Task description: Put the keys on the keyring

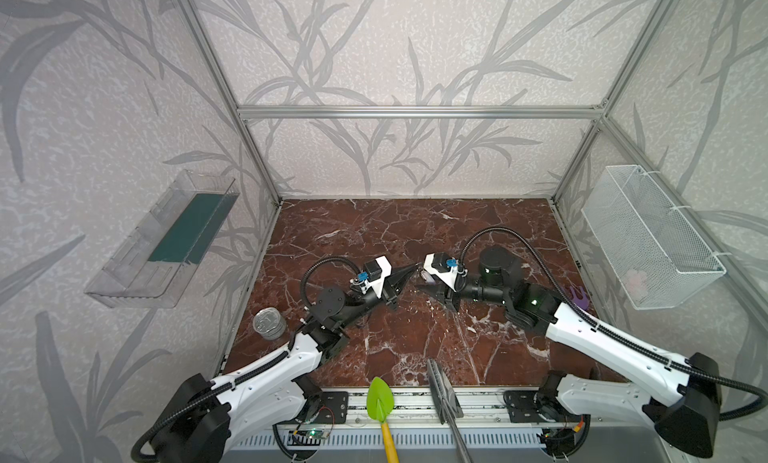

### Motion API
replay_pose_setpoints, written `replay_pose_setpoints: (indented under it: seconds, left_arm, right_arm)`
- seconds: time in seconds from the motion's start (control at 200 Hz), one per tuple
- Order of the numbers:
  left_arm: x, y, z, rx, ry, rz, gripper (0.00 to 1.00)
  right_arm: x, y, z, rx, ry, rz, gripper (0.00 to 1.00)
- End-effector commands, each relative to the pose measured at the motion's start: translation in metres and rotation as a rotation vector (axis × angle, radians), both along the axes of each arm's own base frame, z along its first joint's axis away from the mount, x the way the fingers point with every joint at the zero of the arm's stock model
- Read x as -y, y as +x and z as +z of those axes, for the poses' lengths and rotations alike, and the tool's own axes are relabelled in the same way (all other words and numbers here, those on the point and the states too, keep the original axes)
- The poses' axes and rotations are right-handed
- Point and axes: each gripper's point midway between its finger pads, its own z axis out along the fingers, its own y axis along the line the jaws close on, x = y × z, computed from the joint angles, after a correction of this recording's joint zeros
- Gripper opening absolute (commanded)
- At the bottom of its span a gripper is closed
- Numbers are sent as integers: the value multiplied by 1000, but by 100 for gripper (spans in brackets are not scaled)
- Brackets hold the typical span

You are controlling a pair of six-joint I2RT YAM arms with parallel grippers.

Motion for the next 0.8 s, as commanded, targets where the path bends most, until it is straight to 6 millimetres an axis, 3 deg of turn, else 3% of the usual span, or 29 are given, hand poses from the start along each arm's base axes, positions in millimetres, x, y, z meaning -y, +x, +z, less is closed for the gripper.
replay_pose_setpoints:
  seconds: [0.0, 0.685, 0.795]
  left_arm:
    - [-3, -4, 10, 28, -26, -3, 0]
    - [1, -6, 10, 29, -15, -27, 0]
    - [2, -6, 9, 27, -13, -29, 0]
  right_arm:
    - [7, 4, -1, -13, 6, -28, 31]
    - [11, 21, 2, -5, -14, -78, 0]
    - [13, 22, 7, 8, -2, -94, 0]
